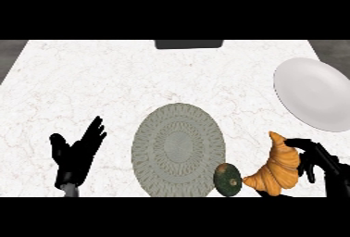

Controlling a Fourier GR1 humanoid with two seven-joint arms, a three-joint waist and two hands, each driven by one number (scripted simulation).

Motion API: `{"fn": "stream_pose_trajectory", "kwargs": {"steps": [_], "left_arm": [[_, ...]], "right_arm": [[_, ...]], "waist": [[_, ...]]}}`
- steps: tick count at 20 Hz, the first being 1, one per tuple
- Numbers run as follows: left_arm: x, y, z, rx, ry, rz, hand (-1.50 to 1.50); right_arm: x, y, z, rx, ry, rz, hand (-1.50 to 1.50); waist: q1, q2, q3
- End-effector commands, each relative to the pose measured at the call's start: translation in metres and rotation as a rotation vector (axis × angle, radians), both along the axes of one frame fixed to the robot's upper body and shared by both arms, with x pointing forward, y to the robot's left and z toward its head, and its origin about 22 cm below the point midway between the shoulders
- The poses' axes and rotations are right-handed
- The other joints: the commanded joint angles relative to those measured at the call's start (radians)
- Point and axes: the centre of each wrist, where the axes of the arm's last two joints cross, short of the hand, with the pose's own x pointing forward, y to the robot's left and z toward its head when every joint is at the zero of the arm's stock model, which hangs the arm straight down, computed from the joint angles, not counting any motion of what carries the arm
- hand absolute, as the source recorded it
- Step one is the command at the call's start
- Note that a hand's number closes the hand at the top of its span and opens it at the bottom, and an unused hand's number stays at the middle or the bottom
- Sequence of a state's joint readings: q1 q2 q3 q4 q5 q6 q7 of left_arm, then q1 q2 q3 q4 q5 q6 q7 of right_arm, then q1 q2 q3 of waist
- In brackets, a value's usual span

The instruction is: Pick the croissant from the placemat and place it in the plate

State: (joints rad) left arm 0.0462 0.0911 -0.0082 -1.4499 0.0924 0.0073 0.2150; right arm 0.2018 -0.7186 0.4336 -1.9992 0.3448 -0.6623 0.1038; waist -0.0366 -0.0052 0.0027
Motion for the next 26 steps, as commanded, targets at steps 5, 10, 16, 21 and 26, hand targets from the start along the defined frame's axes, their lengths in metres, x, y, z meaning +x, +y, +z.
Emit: {"fn": "stream_pose_trajectory", "kwargs": {"steps": [5,10,16,21,26], "left_arm": [[0.0,-0.021,-0.003,-0.004,0.01,-0.032,0.0],[0.013,-0.016,0.002,0.002,0.017,-0.037,0.0],[0.013,-0.019,0.012,-0.008,0.007,-0.059,0.0],[0.027,-0.017,0.012,-0.017,0.006,-0.074,0.0],[0.018,-0.025,0.014,0.003,-0.009,-0.088,0.0]], "right_arm": [[0.032,-0.086,0.004,0.209,-0.096,-0.157,1.5],[0.063,-0.15,-0.018,0.166,-0.149,-0.247,1.5],[0.12,-0.202,-0.007,0.184,-0.181,-0.332,1.5],[0.15,-0.209,-0.027,0.153,-0.173,-0.329,1.5],[0.148,-0.228,-0.032,0.161,-0.205,-0.338,1.5]], "waist": [[0.03,0.006,0.0],[0.043,0.009,0.0],[0.072,0.013,0.0],[0.086,0.022,0.001],[0.097,0.026,0.004]]}}
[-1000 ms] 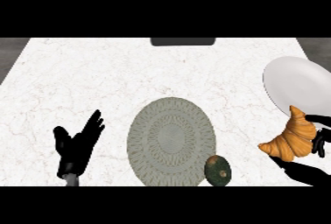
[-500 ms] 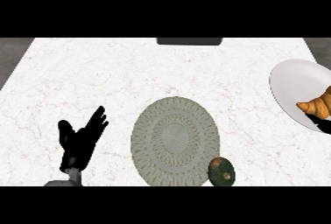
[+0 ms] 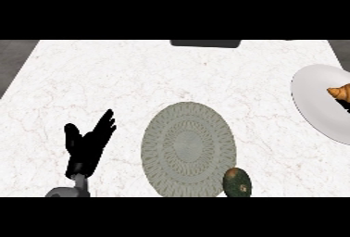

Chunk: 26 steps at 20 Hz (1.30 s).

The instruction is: Pick the croissant from the placemat and place it in the plate

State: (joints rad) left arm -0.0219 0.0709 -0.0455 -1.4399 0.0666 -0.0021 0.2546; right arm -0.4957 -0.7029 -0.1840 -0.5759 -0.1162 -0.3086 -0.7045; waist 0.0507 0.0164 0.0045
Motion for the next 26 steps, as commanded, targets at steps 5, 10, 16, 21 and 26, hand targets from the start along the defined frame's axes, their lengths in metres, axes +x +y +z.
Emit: {"fn": "stream_pose_trajectory", "kwargs": {"steps": [5,10,16,21,26], "left_arm": [[0.002,0.001,0.0,0.01,0.005,-0.036,0.0],[0.008,-0.022,-0.002,-0.016,-0.015,-0.061,0.0],[0.002,-0.015,-0.004,-0.013,-0.025,-0.037,0.0],[-0.001,-0.006,-0.004,-0.001,-0.011,-0.027,0.0],[0.004,-0.018,0.0,-0.008,-0.023,-0.015,0.0]], "right_arm": [[-0.005,-0.023,-0.003,-0.132,0.391,-0.064,-1.5],[0.006,-0.007,-0.017,-0.049,0.416,0.089,-1.5],[0.018,0.007,-0.019,0.121,0.203,0.196,-1.5],[0.006,-0.022,0.001,0.266,0.071,0.167,-1.5],[-0.014,-0.049,0.014,0.378,0.105,0.196,-1.5]], "waist": [[0.054,0.02,0.0],[0.038,0.024,0.005],[0.027,0.018,0.007],[0.019,0.016,0.007],[0.011,0.015,0.006]]}}
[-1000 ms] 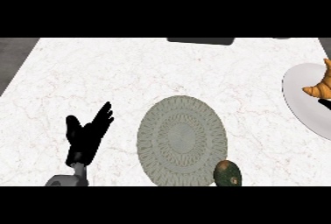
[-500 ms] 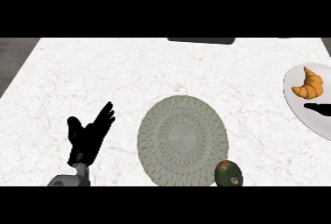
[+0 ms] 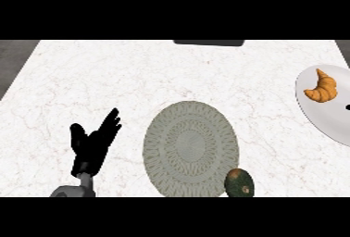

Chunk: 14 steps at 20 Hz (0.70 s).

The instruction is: Pick the croissant from the placemat and place it in the plate

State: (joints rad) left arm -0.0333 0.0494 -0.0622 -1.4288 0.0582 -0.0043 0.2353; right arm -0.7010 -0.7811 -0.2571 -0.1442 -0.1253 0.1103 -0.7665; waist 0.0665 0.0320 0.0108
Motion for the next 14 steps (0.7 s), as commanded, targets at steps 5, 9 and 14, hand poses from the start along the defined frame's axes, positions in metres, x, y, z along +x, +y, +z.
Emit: {"fn": "stream_pose_trajectory", "kwargs": {"steps": [5,9,14], "left_arm": [[-0.001,0.012,0.0,-0.006,-0.001,0.022,0.0],[-0.005,0.001,-0.006,0.011,0.005,0.026,0.0],[0.002,0.008,0.0,0.008,0.002,0.037,0.0]], "right_arm": [[-0.049,-0.046,0.009,0.149,0.013,0.138,-1.5],[-0.071,-0.059,0.007,0.137,0.053,0.251,-1.5],[-0.092,-0.07,0.006,0.069,0.109,0.271,-1.5]], "waist": [[-0.014,-0.002,0.001],[-0.029,-0.009,0.0],[-0.035,-0.011,0.0]]}}
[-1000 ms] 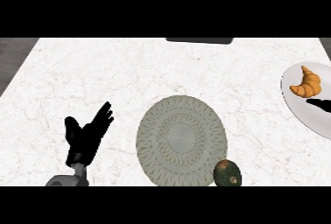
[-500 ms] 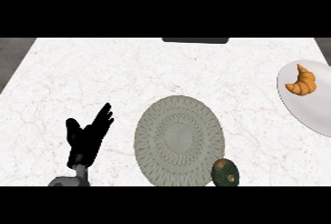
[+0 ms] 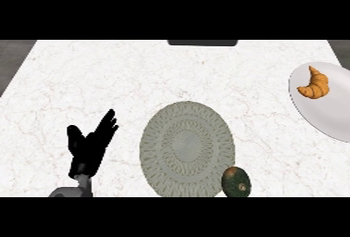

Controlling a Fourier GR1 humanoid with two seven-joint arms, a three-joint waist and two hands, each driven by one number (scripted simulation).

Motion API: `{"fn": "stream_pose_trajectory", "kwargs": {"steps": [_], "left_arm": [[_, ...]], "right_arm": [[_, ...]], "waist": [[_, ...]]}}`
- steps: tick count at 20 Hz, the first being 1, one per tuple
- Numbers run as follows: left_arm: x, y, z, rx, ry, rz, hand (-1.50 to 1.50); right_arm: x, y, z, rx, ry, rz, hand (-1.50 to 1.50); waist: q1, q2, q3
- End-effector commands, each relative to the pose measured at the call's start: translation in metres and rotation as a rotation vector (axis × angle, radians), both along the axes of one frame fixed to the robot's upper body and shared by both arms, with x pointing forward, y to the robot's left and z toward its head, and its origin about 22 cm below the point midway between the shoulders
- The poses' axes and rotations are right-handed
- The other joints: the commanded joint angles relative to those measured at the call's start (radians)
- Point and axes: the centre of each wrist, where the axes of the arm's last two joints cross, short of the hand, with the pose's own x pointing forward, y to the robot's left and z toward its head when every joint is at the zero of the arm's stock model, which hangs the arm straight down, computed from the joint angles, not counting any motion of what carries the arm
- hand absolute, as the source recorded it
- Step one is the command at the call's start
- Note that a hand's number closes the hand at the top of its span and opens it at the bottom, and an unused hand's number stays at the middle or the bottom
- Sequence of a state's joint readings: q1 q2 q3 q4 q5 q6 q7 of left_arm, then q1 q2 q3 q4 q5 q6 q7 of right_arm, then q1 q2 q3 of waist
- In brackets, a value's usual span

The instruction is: Pick the croissant from the placemat and place it in the plate

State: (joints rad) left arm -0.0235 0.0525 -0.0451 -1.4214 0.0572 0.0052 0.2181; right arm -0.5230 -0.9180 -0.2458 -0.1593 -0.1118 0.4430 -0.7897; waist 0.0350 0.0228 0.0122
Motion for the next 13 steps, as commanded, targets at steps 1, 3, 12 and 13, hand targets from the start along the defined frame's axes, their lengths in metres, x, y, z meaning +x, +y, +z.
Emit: {"fn": "stream_pose_trajectory", "kwargs": {"steps": [1,3,12,13], "left_arm": [[-0.004,0.017,-0.006,0.014,0.029,0.028,0.0],[-0.006,0.002,-0.002,-0.012,0.02,0.005,0.0],[-0.01,0.011,-0.005,0.004,0.032,0.025,0.0],[-0.012,0.017,-0.004,0.005,0.026,0.032,0.0]], "right_arm": [[-0.035,-0.021,0.005,0.007,-0.026,0.142,-1.5],[-0.027,-0.011,-0.006,-0.018,-0.033,0.131,-1.5],[-0.068,-0.021,-0.024,-0.058,-0.009,0.133,-1.5],[-0.068,-0.028,-0.011,-0.064,0.002,0.121,-1.5]], "waist": [[-0.016,-0.005,-0.002],[0.001,-0.005,-0.001],[-0.018,-0.012,-0.002],[-0.01,-0.011,-0.001]]}}
